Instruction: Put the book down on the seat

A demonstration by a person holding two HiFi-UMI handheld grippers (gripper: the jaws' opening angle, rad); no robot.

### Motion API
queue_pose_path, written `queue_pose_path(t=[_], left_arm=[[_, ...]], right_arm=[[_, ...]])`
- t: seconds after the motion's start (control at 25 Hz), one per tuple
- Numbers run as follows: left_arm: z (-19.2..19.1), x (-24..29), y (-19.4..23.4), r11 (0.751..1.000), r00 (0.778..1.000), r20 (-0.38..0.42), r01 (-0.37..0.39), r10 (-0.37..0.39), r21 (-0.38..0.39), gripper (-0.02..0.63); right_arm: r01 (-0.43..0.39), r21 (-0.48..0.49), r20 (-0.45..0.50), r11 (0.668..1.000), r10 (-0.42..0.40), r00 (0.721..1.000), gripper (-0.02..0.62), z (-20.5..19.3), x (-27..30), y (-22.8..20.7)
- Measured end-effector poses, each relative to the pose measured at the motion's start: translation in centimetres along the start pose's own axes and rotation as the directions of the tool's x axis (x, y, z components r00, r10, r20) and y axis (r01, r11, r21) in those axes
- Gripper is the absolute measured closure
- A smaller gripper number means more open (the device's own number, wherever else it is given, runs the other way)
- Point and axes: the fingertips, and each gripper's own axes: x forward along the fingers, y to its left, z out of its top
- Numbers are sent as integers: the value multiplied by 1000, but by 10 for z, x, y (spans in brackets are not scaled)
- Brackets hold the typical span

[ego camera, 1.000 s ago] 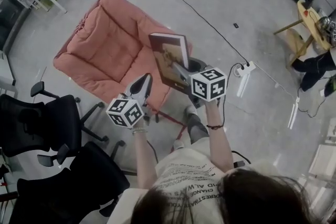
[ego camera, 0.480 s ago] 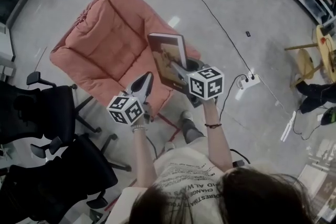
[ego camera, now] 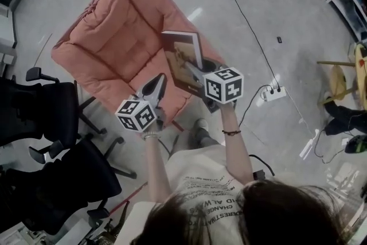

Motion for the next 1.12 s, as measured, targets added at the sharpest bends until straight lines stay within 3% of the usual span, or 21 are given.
queue_pose_path(t=[0.48,1.12], left_arm=[[-2,8,70,998,998,-56,-6,2,-66,603],[-33,51,149,987,993,-108,-60,44,-148,603]], right_arm=[[16,31,-75,999,-13,997,448,-15,74,1],[-78,17,-188,997,80,979,448,-35,177,-33]])
